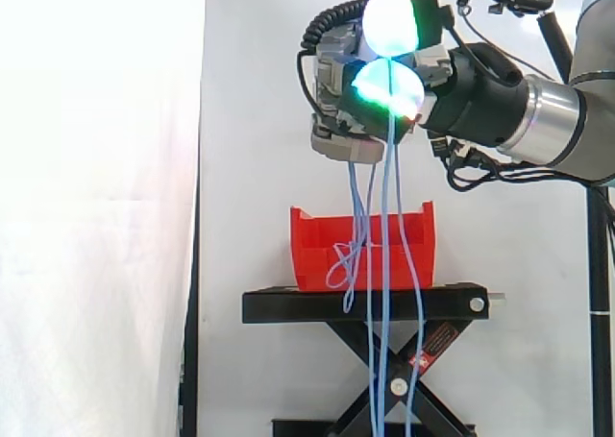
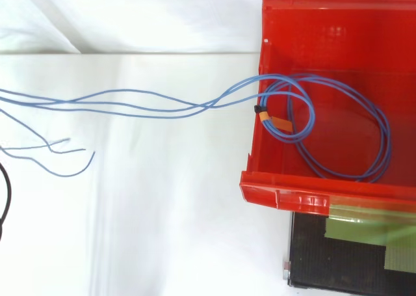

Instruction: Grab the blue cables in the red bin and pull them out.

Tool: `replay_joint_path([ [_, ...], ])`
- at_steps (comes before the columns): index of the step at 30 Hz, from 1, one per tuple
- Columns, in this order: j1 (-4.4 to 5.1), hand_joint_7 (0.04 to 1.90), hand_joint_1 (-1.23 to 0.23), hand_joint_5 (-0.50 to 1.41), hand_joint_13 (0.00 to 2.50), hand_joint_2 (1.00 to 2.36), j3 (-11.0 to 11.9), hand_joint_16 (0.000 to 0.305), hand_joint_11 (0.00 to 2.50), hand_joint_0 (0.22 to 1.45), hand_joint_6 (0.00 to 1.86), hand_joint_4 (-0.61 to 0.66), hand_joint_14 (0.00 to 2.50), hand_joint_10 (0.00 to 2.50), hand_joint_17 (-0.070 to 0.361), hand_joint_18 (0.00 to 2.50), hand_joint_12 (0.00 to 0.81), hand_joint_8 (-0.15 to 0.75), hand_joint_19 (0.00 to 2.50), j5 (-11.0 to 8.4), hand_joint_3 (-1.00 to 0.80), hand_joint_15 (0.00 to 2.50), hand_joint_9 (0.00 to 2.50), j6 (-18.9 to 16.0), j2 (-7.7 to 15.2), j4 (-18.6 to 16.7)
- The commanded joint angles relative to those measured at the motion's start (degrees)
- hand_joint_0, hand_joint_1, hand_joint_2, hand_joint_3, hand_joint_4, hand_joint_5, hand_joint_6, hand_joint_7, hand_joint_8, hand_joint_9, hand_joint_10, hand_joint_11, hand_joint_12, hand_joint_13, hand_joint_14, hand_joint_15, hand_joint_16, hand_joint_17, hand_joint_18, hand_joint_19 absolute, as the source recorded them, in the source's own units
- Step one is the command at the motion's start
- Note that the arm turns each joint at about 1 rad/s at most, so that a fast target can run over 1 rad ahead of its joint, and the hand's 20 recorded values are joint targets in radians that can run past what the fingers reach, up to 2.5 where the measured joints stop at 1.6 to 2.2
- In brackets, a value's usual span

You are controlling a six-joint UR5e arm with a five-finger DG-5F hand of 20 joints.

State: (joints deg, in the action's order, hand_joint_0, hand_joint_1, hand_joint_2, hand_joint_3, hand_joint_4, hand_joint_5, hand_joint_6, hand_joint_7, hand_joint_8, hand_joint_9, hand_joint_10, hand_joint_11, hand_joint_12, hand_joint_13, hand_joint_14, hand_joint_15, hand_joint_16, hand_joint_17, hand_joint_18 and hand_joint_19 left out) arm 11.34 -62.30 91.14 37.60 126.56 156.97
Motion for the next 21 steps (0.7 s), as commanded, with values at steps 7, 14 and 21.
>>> replay_joint_path([
  [7, 0.0, 0.69, -0.92, 1.11, 1.52, 1.0, 0.0, 0.044, 2.11, 0.85, 0.44, 0.29, 1.51, 0.04, 0.1, 1.47, 0.35, 0.244, 1.43, 0.0, -1.0, 1.2, 1.91, 0.0, 0.0, 0.0],
  [14, 0.0, 0.67, -0.93, 1.02, 1.48, 1.0, 0.0, 0.045, 2.05, 0.85, 0.52, 0.3, 1.55, 0.12, 0.102, 1.44, 0.354, 0.261, 1.42, 0.0, -1.0, 1.17, 1.83, -0.7, 0.0, 0.0],
  [21, 0.0, 0.63, -0.93, 0.95, 1.44, 1.0, 0.0, 0.045, 1.95, 0.84, 0.57, 0.31, 1.62, 0.23, 0.101, 1.4, 0.366, 0.265, 1.43, -0.44, -1.0, 1.12, 1.76, -6.4, 0.0, -0.1],
])
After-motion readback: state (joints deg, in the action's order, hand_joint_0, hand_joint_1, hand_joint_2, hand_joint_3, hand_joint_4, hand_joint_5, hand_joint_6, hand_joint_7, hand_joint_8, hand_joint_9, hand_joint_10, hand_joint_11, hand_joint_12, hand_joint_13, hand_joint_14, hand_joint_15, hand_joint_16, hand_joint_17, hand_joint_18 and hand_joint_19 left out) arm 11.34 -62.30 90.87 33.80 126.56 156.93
